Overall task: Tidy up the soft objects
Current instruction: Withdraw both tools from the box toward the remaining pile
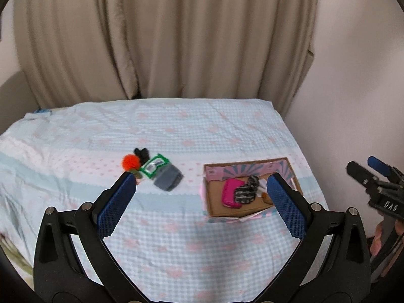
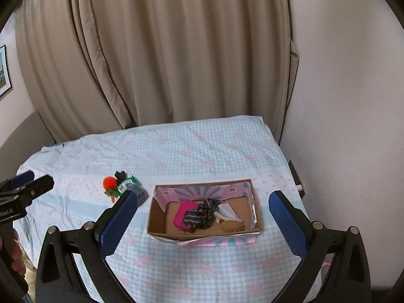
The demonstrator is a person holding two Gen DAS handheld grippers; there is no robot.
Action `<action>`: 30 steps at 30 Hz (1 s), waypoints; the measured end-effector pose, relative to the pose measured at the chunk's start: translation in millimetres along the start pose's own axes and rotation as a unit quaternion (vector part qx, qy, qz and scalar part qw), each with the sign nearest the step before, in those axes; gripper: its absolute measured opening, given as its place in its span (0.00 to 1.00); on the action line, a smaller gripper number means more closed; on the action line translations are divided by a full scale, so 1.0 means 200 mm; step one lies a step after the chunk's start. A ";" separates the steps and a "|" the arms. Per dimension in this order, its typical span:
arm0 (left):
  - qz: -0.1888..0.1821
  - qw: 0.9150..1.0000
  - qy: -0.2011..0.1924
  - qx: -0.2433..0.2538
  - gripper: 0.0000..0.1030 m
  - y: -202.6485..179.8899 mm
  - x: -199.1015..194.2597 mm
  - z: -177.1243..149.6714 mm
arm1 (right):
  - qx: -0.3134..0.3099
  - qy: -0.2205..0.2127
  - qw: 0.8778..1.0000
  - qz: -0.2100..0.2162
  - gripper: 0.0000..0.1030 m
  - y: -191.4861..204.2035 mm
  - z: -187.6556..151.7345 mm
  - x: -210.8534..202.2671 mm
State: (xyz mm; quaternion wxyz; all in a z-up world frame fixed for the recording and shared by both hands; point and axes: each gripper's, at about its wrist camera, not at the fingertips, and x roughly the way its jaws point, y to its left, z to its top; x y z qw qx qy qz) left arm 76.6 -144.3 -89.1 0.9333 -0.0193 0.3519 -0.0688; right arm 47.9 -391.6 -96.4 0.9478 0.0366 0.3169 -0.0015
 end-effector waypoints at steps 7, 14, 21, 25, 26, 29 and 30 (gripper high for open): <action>-0.005 1.000 -0.008 0.004 1.00 0.29 -0.07 -0.05 | 0.013 -0.019 1.000 0.000 1.00 0.20 0.00 -0.06; -0.008 1.000 -0.003 0.012 1.00 0.63 -0.08 -0.01 | 0.033 -0.022 0.999 0.006 1.00 0.53 -0.01 -0.01; -0.016 1.000 0.011 0.020 0.98 0.99 0.06 0.07 | 0.046 -0.021 0.999 0.007 1.00 0.88 -0.03 0.13; -0.028 0.999 0.016 0.027 0.98 1.18 0.22 0.11 | 0.049 -0.019 0.999 0.005 1.00 1.06 -0.04 0.28; -0.030 0.999 0.019 0.029 0.98 1.22 0.27 0.11 | 0.047 -0.019 0.999 0.005 1.00 1.11 -0.06 0.32; -0.039 0.998 0.028 0.029 0.98 1.32 0.43 0.12 | 0.051 -0.013 0.999 0.005 1.00 1.21 -0.08 0.47; -0.043 0.998 0.033 0.027 0.98 1.35 0.49 0.13 | 0.056 -0.011 0.998 0.007 1.00 1.24 -0.10 0.53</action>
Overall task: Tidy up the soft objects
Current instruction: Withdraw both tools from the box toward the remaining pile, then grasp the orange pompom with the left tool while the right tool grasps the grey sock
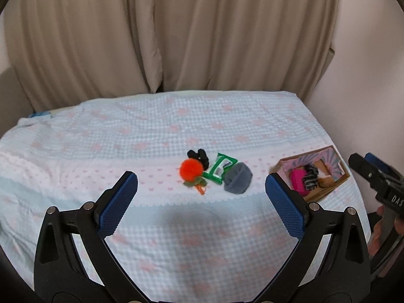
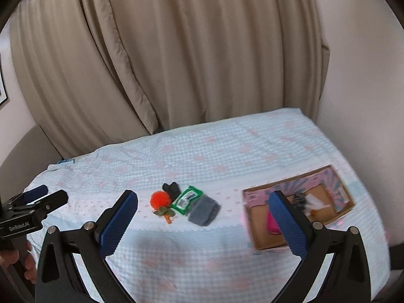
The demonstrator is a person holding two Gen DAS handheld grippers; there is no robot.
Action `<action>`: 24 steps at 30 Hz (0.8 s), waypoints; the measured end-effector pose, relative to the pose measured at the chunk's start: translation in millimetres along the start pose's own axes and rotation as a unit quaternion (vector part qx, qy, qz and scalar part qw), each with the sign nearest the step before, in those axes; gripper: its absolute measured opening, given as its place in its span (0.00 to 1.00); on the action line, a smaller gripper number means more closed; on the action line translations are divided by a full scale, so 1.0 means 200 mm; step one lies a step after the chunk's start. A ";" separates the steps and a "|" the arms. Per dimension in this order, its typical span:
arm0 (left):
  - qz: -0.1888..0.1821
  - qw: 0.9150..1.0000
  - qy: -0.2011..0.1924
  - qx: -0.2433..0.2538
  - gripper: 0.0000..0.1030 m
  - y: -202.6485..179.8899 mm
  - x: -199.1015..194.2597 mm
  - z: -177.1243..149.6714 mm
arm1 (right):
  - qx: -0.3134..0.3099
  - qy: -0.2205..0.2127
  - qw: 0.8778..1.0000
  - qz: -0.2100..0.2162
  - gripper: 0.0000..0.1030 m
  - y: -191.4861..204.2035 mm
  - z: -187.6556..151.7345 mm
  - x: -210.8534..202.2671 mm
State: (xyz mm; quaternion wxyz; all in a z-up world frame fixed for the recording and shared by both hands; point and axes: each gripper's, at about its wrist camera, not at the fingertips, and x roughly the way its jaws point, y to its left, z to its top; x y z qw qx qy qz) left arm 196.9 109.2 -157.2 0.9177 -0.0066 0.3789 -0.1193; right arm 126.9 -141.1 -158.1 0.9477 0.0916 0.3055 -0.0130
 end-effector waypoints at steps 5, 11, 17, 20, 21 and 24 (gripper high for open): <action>-0.023 0.999 0.022 -0.013 0.98 0.14 0.32 0.02 | 0.002 0.020 1.000 -0.002 1.00 0.12 -0.07 0.27; -0.036 0.997 0.058 -0.021 0.95 0.19 0.70 0.00 | 0.013 0.064 0.998 -0.011 1.00 0.13 -0.18 0.64; -0.045 0.994 0.102 -0.021 0.93 0.17 1.09 -0.03 | 0.027 0.101 0.994 -0.023 1.00 0.06 -0.25 0.98; -0.049 0.991 0.126 -0.019 0.91 0.17 1.29 -0.06 | 0.029 0.118 0.992 -0.028 1.00 0.03 -0.27 1.14; -0.051 0.990 0.133 -0.019 0.91 0.17 1.34 -0.07 | 0.028 0.122 0.992 -0.028 1.00 0.01 -0.28 1.19; -0.052 0.986 0.155 -0.017 0.88 0.16 1.53 -0.11 | 0.020 0.137 0.990 -0.029 1.00 -0.01 -0.32 1.35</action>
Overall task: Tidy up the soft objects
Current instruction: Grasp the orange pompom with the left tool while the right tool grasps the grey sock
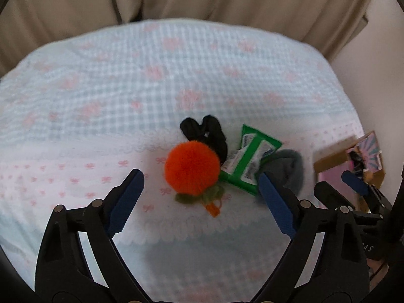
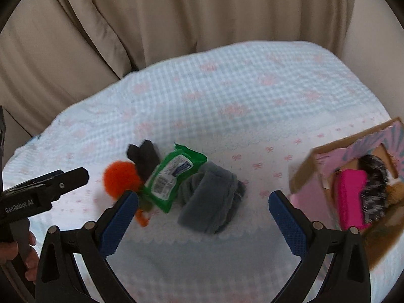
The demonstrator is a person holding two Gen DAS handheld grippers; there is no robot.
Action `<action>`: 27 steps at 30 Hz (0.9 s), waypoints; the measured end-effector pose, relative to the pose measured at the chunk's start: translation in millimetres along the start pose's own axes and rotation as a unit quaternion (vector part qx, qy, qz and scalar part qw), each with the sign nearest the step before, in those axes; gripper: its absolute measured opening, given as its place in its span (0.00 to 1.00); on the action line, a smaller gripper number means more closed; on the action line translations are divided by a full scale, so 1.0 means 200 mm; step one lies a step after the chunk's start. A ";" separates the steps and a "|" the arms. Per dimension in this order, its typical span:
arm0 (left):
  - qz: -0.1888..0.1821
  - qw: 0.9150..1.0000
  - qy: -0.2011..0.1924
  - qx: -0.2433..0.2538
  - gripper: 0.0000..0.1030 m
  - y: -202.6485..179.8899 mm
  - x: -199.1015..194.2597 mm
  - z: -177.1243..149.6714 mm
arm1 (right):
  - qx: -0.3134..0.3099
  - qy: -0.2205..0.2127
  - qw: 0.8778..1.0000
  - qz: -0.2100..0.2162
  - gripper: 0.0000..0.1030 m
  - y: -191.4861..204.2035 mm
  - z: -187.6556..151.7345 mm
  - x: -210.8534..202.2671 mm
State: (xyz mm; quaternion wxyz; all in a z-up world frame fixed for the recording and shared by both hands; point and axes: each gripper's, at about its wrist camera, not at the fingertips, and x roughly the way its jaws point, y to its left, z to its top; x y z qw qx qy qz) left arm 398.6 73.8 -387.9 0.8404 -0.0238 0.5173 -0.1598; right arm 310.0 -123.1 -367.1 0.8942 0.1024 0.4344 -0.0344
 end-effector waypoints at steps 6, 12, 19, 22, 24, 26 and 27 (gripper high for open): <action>0.000 0.999 0.033 -0.002 0.79 0.03 0.31 0.02 | 0.001 0.023 1.000 -0.002 0.95 -0.04 0.00 0.26; -0.001 0.998 0.057 -0.006 0.64 0.05 0.48 -0.02 | 0.024 0.045 0.999 -0.005 0.88 -0.10 -0.02 0.43; 0.004 0.998 0.064 0.000 0.35 0.06 0.53 -0.06 | 0.033 0.069 0.997 0.030 0.70 -0.10 -0.05 0.52; 0.001 0.998 0.061 0.002 0.33 0.07 0.53 -0.06 | 0.029 0.067 0.997 0.029 0.63 -0.09 -0.04 0.52; 0.000 0.998 0.059 0.006 0.32 0.06 0.52 -0.05 | 0.036 0.068 0.997 0.031 0.57 -0.09 -0.04 0.51; 0.000 0.998 0.055 0.008 0.31 0.06 0.50 -0.05 | 0.040 0.068 0.996 0.033 0.54 -0.09 -0.04 0.50; 0.001 0.999 0.052 0.009 0.31 0.06 0.49 -0.05 | 0.040 0.067 0.996 0.033 0.52 -0.09 -0.04 0.49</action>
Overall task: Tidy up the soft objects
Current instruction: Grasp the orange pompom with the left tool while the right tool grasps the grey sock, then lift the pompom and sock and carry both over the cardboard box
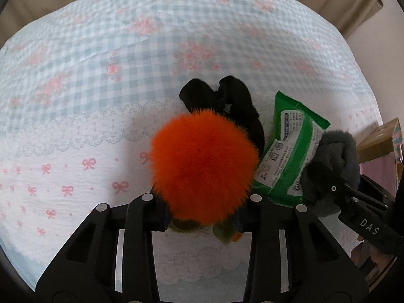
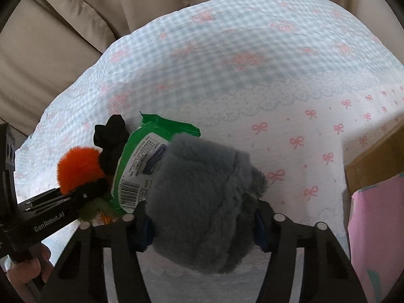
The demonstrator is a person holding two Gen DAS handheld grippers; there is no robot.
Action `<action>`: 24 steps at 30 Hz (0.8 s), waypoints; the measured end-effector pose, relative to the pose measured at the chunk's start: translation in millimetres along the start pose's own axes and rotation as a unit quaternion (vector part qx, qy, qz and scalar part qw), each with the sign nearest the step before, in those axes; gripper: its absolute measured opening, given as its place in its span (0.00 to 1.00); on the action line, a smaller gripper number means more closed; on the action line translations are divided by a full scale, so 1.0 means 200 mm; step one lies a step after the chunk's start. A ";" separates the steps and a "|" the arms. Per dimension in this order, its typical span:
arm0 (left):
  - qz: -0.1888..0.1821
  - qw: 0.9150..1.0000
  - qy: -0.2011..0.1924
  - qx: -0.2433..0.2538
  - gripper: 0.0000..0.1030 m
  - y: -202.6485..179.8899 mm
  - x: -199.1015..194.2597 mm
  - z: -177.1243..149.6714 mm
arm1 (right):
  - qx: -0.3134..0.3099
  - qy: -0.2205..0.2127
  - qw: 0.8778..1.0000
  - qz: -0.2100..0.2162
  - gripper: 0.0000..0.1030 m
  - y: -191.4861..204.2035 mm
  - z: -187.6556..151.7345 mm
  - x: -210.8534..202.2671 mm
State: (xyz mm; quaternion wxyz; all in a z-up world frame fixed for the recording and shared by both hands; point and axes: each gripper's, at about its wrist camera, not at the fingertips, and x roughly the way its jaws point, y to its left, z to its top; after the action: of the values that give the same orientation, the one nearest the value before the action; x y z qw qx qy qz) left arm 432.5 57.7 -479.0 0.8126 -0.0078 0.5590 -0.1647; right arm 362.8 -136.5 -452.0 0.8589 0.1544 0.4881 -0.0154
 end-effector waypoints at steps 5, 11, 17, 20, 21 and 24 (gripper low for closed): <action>0.000 1.000 -0.014 0.000 0.30 -0.01 -0.11 0.01 | -0.007 -0.007 1.000 -0.003 0.51 0.02 -0.01 -0.08; 0.002 0.999 -0.039 0.001 0.30 -0.05 -0.33 0.02 | -0.001 -0.030 1.000 -0.001 0.51 0.04 -0.02 -0.28; -0.001 0.997 -0.071 0.004 0.30 -0.14 -0.68 -0.01 | -0.002 -0.061 0.998 0.000 0.51 0.08 -0.03 -0.59; 0.004 0.996 -0.090 0.012 0.30 -0.20 -0.89 -0.03 | 0.002 -0.079 0.997 0.000 0.51 0.08 -0.03 -0.79; 0.005 0.995 -0.095 0.014 0.30 -0.22 -0.97 -0.04 | 0.003 -0.084 0.996 0.001 0.51 0.08 -0.03 -0.84; 0.008 0.994 -0.108 0.016 0.30 -0.30 -1.16 -0.06 | 0.005 -0.102 0.995 0.002 0.51 0.07 -0.04 -1.06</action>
State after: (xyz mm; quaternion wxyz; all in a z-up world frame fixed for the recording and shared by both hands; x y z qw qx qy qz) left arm 331.1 66.7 -261.5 0.8696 -0.0083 0.4651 -0.1654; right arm 247.3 -147.9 -274.3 0.9034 0.1575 0.3976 -0.0315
